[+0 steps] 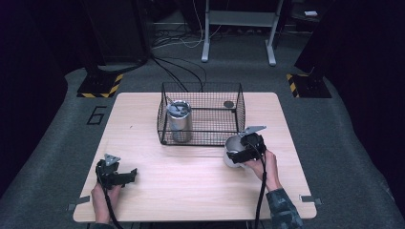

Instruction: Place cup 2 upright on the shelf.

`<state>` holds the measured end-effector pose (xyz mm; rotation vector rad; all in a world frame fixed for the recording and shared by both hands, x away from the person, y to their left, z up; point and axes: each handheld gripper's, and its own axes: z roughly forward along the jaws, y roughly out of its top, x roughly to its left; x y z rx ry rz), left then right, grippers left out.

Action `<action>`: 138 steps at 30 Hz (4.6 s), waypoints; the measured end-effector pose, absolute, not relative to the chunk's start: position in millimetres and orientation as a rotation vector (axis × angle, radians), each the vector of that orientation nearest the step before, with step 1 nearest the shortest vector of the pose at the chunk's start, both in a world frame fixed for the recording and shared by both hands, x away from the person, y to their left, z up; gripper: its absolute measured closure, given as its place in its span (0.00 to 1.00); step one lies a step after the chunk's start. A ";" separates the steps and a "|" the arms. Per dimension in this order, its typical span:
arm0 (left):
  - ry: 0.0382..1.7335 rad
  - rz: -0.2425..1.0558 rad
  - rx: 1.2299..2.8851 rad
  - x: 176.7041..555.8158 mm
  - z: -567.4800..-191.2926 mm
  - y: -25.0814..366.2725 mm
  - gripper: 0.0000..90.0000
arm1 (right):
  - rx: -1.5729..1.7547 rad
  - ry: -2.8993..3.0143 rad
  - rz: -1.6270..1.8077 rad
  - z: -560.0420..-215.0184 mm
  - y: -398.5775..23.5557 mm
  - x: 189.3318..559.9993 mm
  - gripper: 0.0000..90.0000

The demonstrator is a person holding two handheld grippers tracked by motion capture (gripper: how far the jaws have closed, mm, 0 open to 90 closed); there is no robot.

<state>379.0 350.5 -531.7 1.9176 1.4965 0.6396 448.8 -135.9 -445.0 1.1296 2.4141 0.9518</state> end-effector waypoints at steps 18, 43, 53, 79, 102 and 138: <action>1.496 0.639 1.918 379.0 -531.7 350.6 0.02 | 1.104 2.437 0.988 -445.4 -137.5 449.0 0.06; 1.497 0.640 1.917 379.0 -531.7 350.5 0.02 | 1.054 2.437 1.001 -420.5 -136.7 436.8 0.06; 1.497 0.639 1.916 379.1 -531.8 350.5 0.02 | 1.022 2.444 1.019 -407.5 -133.9 436.3 0.07; 1.492 0.644 1.915 379.7 -531.9 350.7 0.02 | 0.958 2.441 1.051 -368.2 -115.2 442.7 0.07; 1.492 0.645 1.915 379.7 -532.0 350.6 0.02 | 0.935 2.411 1.055 -344.5 -111.3 452.2 0.07; 1.492 0.644 1.915 379.7 -532.0 350.6 0.02 | 0.946 2.366 1.052 -321.2 -91.6 499.0 0.07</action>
